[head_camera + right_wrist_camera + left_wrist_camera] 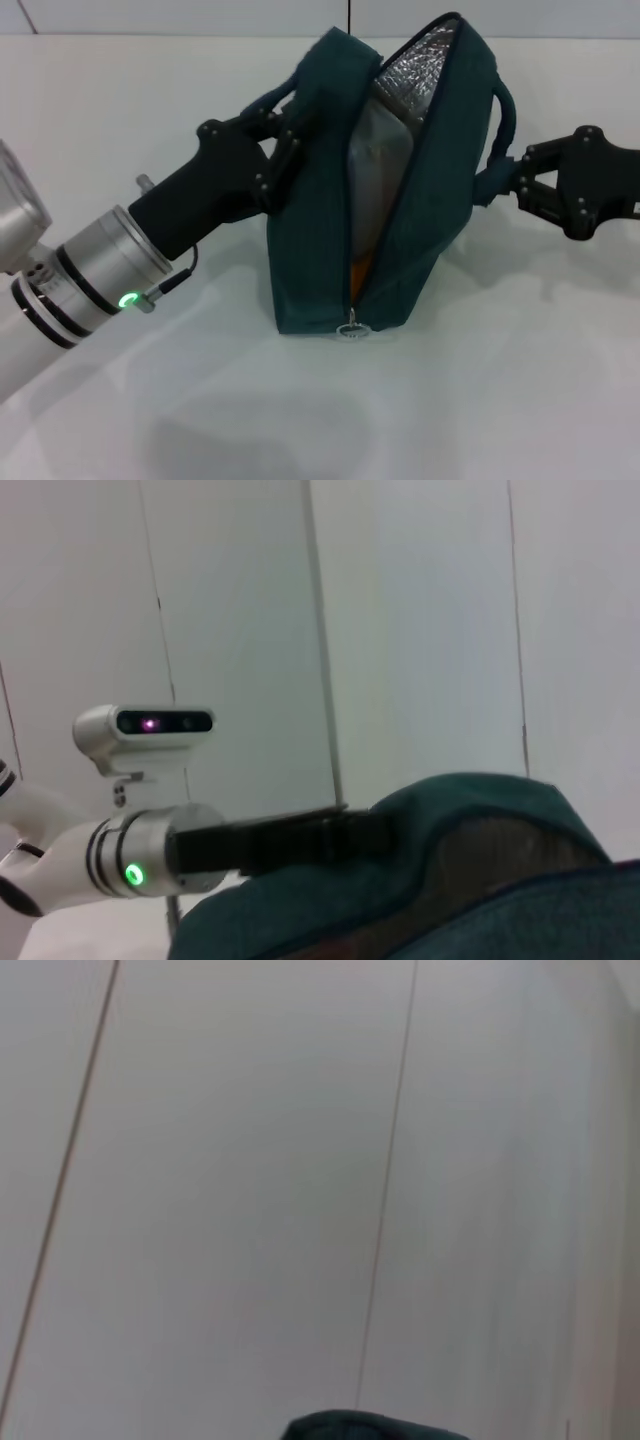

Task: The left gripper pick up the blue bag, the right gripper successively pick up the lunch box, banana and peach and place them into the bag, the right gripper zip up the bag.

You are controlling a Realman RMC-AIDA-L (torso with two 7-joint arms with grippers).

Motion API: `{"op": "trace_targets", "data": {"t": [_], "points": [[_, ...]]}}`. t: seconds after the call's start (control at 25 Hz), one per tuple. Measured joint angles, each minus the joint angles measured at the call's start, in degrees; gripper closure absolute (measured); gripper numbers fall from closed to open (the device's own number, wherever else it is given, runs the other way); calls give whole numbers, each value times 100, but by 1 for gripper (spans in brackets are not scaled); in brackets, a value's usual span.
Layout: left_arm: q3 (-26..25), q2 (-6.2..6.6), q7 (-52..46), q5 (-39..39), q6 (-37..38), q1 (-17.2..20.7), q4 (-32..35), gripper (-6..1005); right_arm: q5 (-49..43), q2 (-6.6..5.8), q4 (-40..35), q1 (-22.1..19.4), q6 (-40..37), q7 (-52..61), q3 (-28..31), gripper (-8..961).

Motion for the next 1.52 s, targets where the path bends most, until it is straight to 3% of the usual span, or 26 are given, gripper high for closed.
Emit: {"op": "trace_targets", "data": {"t": [0.32,0.52,0.72,0.8,1.04,1.12,1.36,1.52], "points": [[-40,0,20,-110,-148,-204,-286,840,-25,-21,-28,153,64,198,84,855],[-46,0,-14,-359,-447,-281,-305,664,-69,-1,-42,158,105,225,87,828],[-47,0,-43,-534,-525,-283,-317,636,-89,74,-94,112,297,212,116,801],[-47,0,-50,-539,-530,-292,-351,632,-89,129,-98,64,320,178,213,790],[-46,0,-25,-539,-547,-348,-458,639,-65,513,-276,-355,-12,-251,1116,757],[-46,1,-18,-538,-555,-349,-460,641,-84,565,-387,-511,-252,-328,1254,668],[-46,0,-20,-507,-601,-350,-463,642,-301,484,-461,-752,-641,-564,1257,456],[-46,0,-28,-503,-633,-345,-464,643,-467,499,-471,-862,-956,-881,1191,463]]}}
